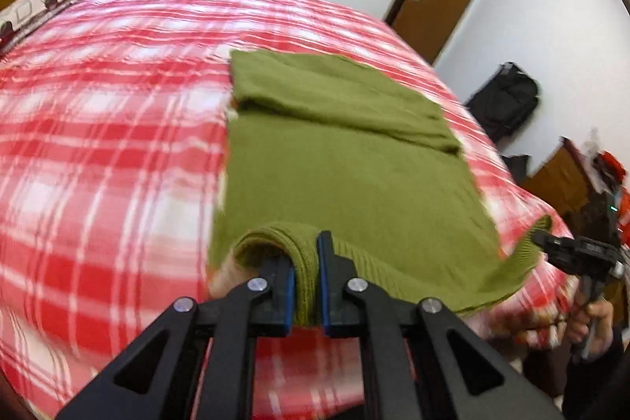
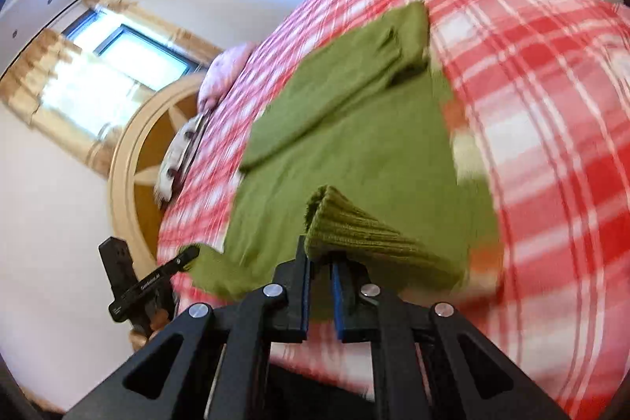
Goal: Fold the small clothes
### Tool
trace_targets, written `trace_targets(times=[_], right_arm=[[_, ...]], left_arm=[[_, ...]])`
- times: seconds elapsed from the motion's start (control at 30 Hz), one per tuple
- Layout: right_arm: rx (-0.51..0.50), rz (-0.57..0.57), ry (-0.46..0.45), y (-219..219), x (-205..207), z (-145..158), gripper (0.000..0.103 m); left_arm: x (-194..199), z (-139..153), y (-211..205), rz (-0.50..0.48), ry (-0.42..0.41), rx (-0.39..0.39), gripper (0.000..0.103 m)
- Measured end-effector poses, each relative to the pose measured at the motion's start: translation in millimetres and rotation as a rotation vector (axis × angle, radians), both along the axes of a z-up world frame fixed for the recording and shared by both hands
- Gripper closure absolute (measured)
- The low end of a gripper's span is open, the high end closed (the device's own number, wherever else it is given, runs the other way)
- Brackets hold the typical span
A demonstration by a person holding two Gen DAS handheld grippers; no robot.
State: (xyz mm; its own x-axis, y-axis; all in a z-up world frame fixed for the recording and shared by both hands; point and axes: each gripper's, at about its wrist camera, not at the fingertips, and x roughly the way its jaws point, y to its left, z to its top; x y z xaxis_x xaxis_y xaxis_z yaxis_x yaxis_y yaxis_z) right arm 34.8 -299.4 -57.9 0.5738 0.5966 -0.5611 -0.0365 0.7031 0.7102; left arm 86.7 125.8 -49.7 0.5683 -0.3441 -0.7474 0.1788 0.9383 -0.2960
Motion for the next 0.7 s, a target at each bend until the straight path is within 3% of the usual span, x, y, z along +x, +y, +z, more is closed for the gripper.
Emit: trace_targets(times=[0.13,0.27,0.33,0.4,0.43,0.47,0.5,0.6,0.7], right_arm=[[0.023,-0.049,0.008,-10,43,-22,0.094],[0.035,-0.076,0.069,-16,62,-44,0.090],[0.068,-0.072,0.082,-19,64,-49,0.084],[0.114,-0.048,0.050,-23,62,-45,0.061],[0.128,-0.043,0.024,-25,60,-41,0.054],[0.144,-0.043,-0.013,-28,56,-33,0.042],[0.164,-0.046,-0.048,-31,51,-25,0.037],[0.167,-0.063,-0.139,-40,36,-3,0.037],[-0.060,-0.081,-0.182,-33,26,13,0.037]], left_arm=[[51,-18,-9,0.052,0.060,0.062,0.092],[77,-39,-19,0.059,0.100,0.169,0.083],[82,-41,-15,0.046,0.134,0.169,0.078],[83,-39,-6,0.016,0.161,0.121,0.067],[80,-34,2,0.014,0.139,0.118,0.060],[78,-27,6,0.028,0.101,0.144,0.042],[75,-21,10,0.045,0.061,0.176,0.026],[61,1,25,0.077,-0.087,0.263,0.017],[53,7,28,0.034,-0.165,0.300,0.017]])
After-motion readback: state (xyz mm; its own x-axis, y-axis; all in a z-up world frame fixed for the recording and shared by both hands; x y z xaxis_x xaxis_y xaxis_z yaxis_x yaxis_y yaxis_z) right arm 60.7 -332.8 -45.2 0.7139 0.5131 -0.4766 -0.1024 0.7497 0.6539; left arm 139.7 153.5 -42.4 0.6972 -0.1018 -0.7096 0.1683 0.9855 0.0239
